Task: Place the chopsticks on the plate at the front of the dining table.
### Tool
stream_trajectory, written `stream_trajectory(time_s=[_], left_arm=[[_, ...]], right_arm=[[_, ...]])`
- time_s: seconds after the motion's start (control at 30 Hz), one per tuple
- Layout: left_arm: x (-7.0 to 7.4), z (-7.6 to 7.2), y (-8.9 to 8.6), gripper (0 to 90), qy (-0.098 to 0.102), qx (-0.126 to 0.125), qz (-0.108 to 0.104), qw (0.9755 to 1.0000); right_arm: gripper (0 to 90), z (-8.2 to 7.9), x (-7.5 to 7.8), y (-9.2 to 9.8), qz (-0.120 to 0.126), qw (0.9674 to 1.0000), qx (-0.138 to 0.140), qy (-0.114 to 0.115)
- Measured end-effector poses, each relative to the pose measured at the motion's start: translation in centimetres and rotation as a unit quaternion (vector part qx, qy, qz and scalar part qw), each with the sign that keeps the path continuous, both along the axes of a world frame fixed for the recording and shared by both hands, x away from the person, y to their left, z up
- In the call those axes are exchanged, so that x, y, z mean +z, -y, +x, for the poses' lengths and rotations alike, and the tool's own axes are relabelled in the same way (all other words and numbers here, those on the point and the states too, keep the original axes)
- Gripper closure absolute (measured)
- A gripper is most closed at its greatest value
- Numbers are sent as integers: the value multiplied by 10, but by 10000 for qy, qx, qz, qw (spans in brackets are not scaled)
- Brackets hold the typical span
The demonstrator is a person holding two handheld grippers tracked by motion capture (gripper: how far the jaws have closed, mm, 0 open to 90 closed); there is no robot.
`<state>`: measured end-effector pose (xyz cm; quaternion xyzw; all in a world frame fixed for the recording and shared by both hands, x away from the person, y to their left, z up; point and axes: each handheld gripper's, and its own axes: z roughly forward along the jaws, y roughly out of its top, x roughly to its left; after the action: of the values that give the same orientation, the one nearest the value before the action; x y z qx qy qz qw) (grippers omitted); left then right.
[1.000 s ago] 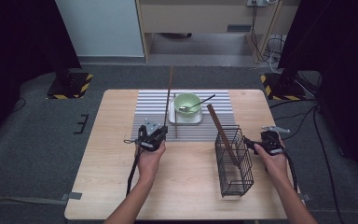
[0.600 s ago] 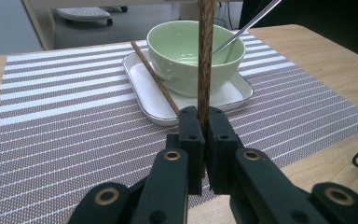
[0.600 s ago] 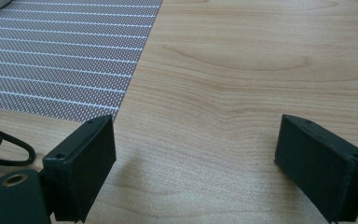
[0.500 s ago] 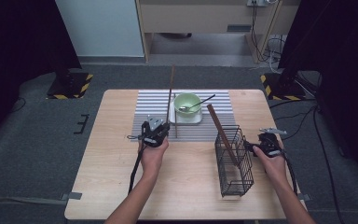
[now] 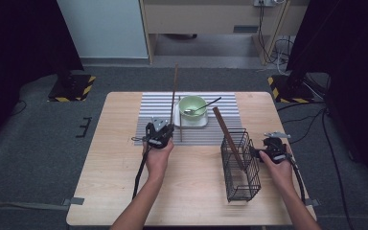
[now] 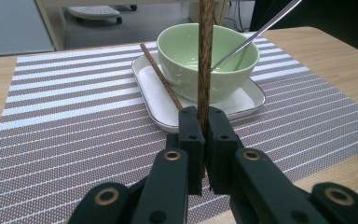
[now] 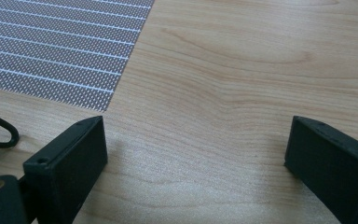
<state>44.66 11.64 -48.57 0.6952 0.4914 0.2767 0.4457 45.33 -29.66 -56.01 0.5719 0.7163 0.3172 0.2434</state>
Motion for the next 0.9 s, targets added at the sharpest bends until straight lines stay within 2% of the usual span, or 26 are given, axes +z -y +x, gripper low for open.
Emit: stream_trajectory(time_s=[0.17, 0.23, 0.33, 0.7, 0.9], left_arm=[[-4, 4, 4, 860, -58, 16, 77, 10000], [-7, 7, 6, 860, -101, 31, 6, 9999], [-11, 9, 10, 860, -128, -4, 191, 9997], [-18, 11, 12, 860, -185, 90, 224, 9995], [-22, 13, 8, 860, -248, 235, 192, 9992]], right_arm=[[56, 0, 0, 0, 6, 10000, -8, -1], [56, 0, 0, 0, 7, 10000, -33, -2], [55, -1, 0, -1, 2, 10000, -50, 2], [55, -1, 0, -1, 0, 10000, -63, 4], [55, -2, 0, -1, -1, 10000, -76, 5]])
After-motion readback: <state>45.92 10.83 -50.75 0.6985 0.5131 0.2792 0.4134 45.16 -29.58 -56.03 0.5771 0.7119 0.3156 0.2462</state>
